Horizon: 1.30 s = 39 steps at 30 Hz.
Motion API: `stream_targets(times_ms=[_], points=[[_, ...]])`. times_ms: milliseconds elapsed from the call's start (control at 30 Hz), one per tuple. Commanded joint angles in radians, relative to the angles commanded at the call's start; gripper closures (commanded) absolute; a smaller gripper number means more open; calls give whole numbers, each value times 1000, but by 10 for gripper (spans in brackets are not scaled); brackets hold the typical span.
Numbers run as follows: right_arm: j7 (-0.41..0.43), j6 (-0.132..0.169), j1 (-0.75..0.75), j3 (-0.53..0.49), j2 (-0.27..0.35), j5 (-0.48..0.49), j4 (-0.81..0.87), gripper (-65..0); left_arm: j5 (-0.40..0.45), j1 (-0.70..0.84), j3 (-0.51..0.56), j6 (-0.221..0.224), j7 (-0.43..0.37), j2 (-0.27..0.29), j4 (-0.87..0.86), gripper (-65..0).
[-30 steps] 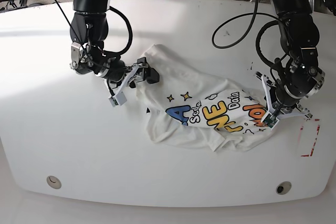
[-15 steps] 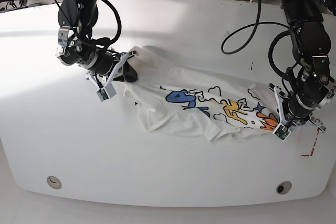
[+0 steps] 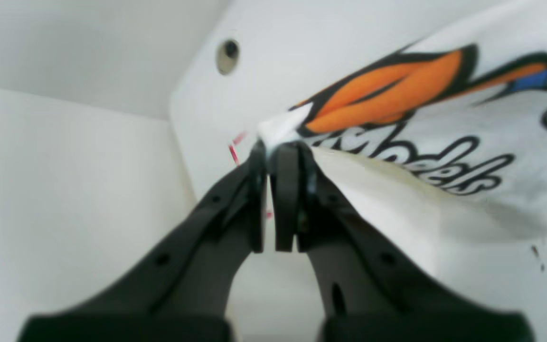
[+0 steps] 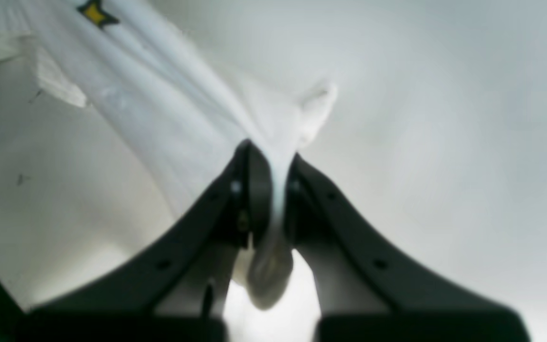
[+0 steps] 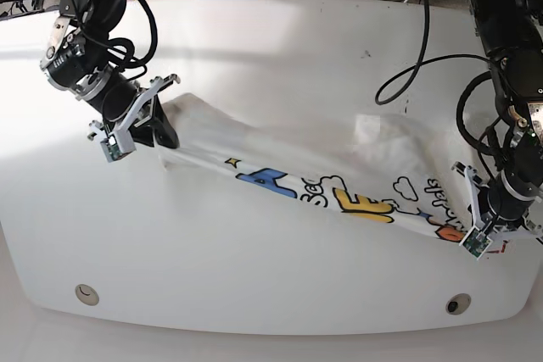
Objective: Fold the T-shirt properly
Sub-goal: 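Lift and stretch the shirt between both grippers, twisting it lengthwise, then lower the stretched shirt onto the table and adjust the left gripper's grip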
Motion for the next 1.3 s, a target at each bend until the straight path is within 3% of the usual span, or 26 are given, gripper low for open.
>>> stream_targets(times_ms=[167, 233, 400, 767, 833, 900, 1033, 1100, 1300], points=[[0, 2, 107, -5, 34, -37, -48, 0, 100, -49, 117, 0, -3, 49, -52, 0], [0, 2, 152, -5, 44, -58, -87, 0, 138, -46, 152, 0, -49, 86, -81, 0], [0, 2, 213, -6, 78, -75, -161, 0, 209, -12, 190, 0, -135, 104, -153, 0], [5, 0, 230, -5, 144, -77, -331, 0, 213, 20, 242, 0, -279, 107, -344, 0], [5, 0, 227, -5, 146, -77, -331, 0, 213, 23, 242, 0, -281, 129, -371, 0], [5, 0, 222, -5, 147, -77, -333, 0, 213, 18, 241, 0, -281, 138, -402, -79], [5, 2, 204, -5, 149, -77, -330, 0, 206, 23, 236, 0, -279, 141, -420, -375], [5, 2, 201, -5, 147, -77, -330, 0, 186, 26, 235, 0, -279, 141, -416, -471], [5, 2, 178, -5, 143, -75, -328, 0, 49, 80, 74, 0, -279, 140, -377, -460]])
